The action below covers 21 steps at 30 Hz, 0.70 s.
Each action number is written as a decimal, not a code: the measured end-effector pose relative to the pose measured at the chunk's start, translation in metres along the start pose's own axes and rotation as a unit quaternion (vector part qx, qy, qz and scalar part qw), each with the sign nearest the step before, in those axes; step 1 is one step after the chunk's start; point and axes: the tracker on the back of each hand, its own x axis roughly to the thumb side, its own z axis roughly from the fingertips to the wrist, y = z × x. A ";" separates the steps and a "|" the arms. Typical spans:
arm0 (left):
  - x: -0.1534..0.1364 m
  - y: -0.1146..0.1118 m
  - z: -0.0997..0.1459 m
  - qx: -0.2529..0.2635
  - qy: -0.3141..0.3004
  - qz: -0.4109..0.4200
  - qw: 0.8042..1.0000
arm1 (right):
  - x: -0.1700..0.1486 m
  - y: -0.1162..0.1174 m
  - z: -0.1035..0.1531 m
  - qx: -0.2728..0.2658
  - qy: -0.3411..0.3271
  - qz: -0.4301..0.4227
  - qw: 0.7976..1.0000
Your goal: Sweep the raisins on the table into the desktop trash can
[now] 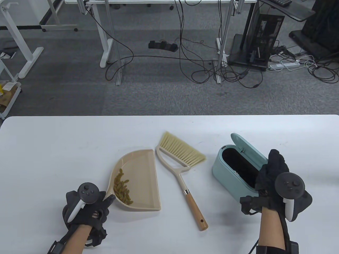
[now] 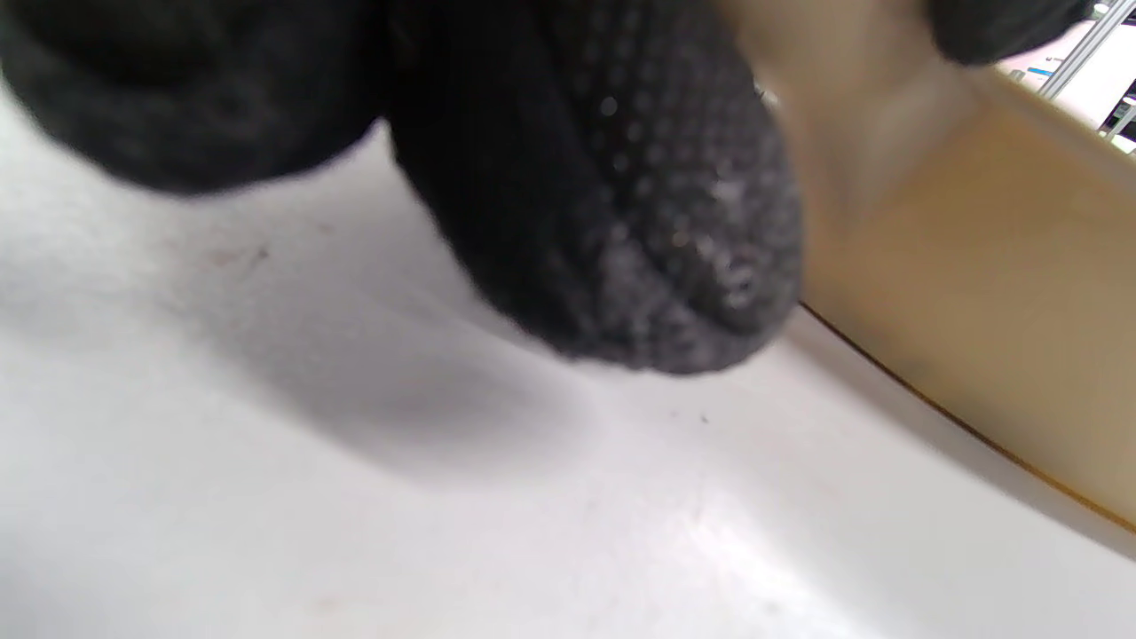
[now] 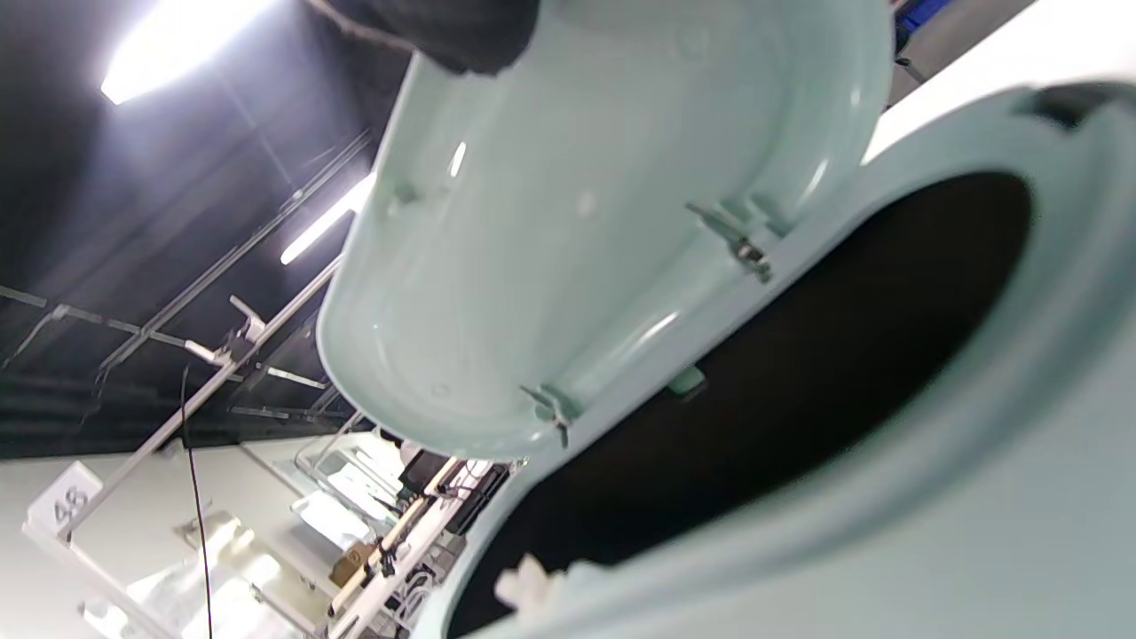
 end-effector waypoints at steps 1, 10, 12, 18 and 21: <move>0.000 0.000 0.000 0.001 0.000 0.000 1.000 | -0.003 -0.001 -0.002 0.001 0.004 -0.007 1.000; 0.000 0.000 0.000 0.001 0.001 -0.001 1.000 | -0.024 -0.010 -0.009 0.001 0.023 -0.029 0.999; 0.000 0.000 -0.001 0.002 0.001 -0.001 1.000 | -0.030 -0.012 -0.007 -0.004 0.020 -0.027 0.999; -0.001 -0.001 0.000 0.006 0.002 0.002 1.000 | -0.047 -0.011 0.010 0.014 -0.032 0.004 0.999; -0.001 -0.002 0.001 0.012 0.001 0.005 1.000 | -0.057 -0.007 0.023 0.044 -0.053 0.050 0.996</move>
